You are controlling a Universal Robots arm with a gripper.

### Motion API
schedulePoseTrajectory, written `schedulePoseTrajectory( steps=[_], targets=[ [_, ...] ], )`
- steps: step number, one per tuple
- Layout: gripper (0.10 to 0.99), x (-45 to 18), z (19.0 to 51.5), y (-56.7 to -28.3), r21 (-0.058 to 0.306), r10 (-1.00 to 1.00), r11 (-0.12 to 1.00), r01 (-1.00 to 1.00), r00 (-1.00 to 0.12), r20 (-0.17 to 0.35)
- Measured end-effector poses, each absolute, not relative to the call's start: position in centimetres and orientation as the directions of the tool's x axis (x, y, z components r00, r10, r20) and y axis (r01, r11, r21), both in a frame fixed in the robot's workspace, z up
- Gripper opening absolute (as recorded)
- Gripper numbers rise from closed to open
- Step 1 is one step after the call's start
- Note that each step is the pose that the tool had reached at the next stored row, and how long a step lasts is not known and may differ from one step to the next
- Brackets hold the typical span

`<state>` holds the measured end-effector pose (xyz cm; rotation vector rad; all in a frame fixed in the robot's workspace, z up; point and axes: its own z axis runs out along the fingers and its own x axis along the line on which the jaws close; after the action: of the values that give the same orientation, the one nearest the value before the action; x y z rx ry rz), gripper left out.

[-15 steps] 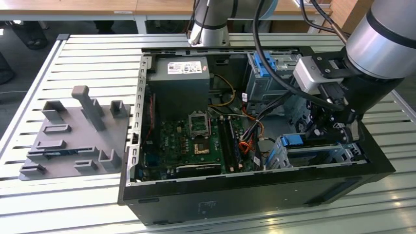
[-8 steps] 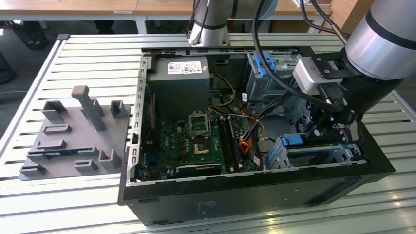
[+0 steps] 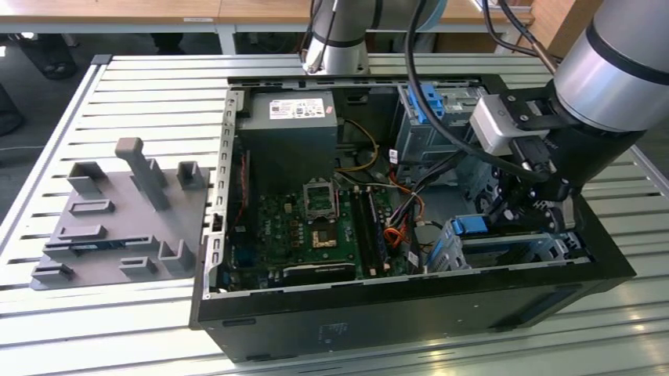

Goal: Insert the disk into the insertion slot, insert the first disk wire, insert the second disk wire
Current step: 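Insert the second disk wire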

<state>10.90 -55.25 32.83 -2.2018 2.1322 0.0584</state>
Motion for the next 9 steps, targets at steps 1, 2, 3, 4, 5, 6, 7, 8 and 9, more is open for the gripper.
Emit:
schedulePoseTrajectory(
  steps=[1, 2, 3, 4, 5, 6, 7, 8, 9],
  targets=[
    [0.149, 10.91, 32.79, -55.25, -0.028, -0.996, -0.03, -0.999, 0.033, -0.08],
    [0.149, 10.91, 32.77, -55.26, -0.028, -0.996, -0.03, -0.999, 0.032, -0.08],
    [0.149, 10.91, 32.77, -55.26, -0.028, -0.996, -0.03, -0.999, 0.032, -0.08],
    [0.149, 10.91, 32.76, -55.26, -0.028, -0.996, -0.03, -0.999, 0.032, -0.08],
    [0.149, 10.91, 32.76, -55.26, -0.028, -0.996, -0.03, -0.999, 0.032, -0.08],
    [0.149, 10.91, 32.76, -55.26, -0.028, -0.996, -0.03, -0.999, 0.032, -0.08],
    [0.161, 10.91, 32.75, -55.26, -0.028, -0.996, -0.03, -0.999, 0.032, -0.08],
    [0.161, 10.91, 32.75, -55.26, -0.028, -0.996, -0.03, -0.999, 0.032, -0.08],
    [0.224, 10.91, 32.75, -55.26, -0.028, -0.996, -0.03, -0.999, 0.032, -0.08]
  ],
)
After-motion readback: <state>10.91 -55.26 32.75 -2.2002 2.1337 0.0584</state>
